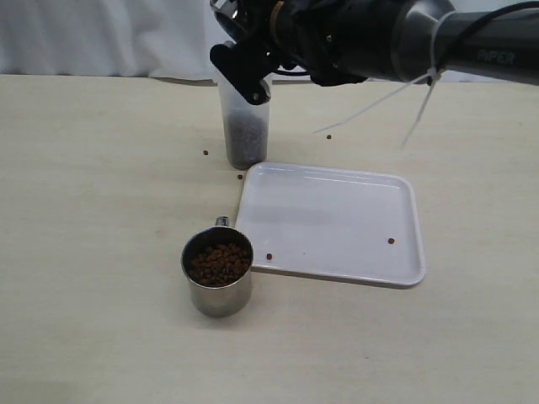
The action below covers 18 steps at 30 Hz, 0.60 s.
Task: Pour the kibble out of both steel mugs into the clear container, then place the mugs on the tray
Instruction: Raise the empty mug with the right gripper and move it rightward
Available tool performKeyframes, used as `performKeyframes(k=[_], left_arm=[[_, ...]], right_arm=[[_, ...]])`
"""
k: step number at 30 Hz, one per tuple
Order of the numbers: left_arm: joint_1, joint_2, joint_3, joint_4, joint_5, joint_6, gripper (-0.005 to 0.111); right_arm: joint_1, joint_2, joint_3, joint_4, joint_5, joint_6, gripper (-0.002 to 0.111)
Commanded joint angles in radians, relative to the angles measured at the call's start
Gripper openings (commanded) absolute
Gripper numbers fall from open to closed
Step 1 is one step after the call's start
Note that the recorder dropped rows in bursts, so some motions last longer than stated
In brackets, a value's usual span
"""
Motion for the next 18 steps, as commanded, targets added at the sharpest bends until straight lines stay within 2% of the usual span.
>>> performKeyframes(k=[1,3,5,10,14,18], left_arm=[[-0.010,-0.003,0.003,0.000,-0.011,0.000,0.000],[-0.010,-0.003,0.003,0.000,-0.011,0.000,0.000],[-0.010,-0.003,0.003,0.000,-0.011,0.000,0.000],[-0.010,-0.003,0.003,0.000,-0.011,0.000,0.000],[-0.010,-0.003,0.003,0.000,-0.011,0.000,0.000],[-0.010,-0.003,0.003,0.000,-0.011,0.000,0.000]], right_arm=[[-0.013,-0.009,-0.006,-0.006,0.014,0.244,0.005],[-0.028,-0.021,-0.006,-0.006,0.014,0.413,0.005],[-0.043,-0.040,-0.006,0.018,0.014,0.503,0.005],[-0.086,-0.085,-0.002,0.161,-0.080,0.511,0.005],[-0.138,-0.121,0.025,0.315,-0.311,0.511,0.005],[-0.202,-0.152,0.104,0.344,-0.535,0.528,0.005]])
